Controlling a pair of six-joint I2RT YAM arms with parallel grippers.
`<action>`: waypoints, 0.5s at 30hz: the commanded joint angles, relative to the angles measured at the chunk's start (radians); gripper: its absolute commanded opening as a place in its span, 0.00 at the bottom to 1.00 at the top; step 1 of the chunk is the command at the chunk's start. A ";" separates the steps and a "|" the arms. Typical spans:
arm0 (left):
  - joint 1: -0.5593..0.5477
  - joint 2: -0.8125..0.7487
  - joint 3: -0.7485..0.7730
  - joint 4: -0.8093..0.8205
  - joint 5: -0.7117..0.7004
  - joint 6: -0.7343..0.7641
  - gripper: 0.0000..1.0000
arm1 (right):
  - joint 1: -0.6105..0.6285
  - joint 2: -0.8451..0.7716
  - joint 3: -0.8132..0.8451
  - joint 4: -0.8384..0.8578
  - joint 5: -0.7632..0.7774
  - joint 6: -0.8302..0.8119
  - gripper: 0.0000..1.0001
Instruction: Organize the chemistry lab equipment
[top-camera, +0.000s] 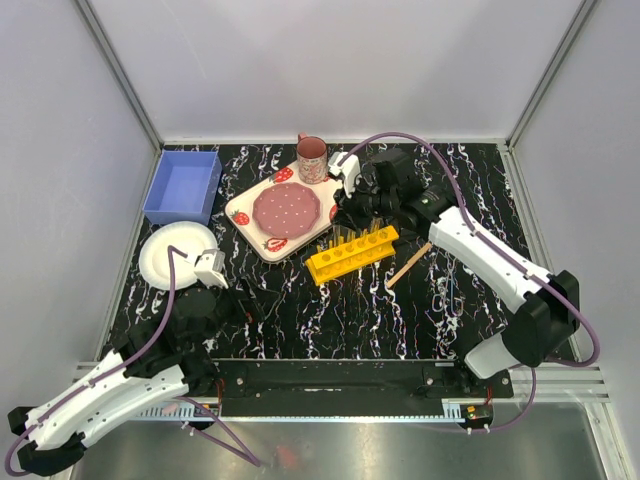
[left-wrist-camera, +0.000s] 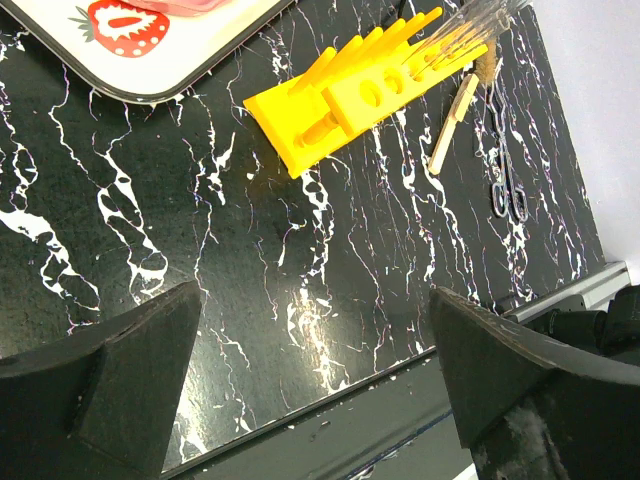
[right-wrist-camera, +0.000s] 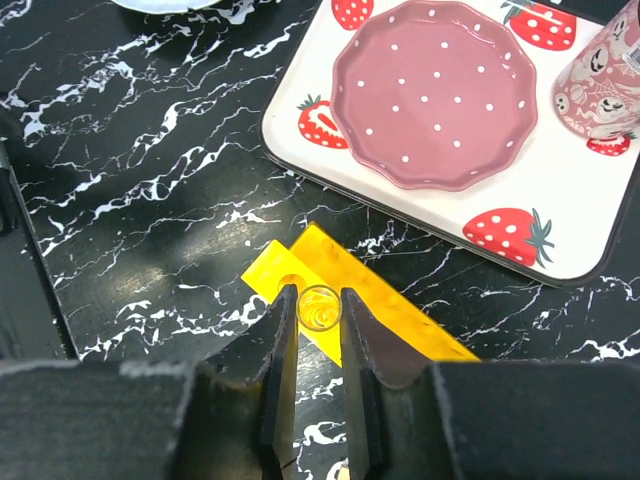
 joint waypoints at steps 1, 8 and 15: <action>0.006 -0.005 0.003 0.017 -0.013 -0.008 0.99 | 0.012 0.006 -0.002 0.079 0.025 -0.009 0.24; 0.006 -0.013 -0.003 0.019 -0.012 -0.014 0.99 | 0.015 0.000 -0.036 0.093 0.041 -0.023 0.24; 0.006 -0.011 -0.001 0.020 -0.010 -0.013 0.99 | 0.013 -0.010 -0.074 0.096 0.036 -0.017 0.24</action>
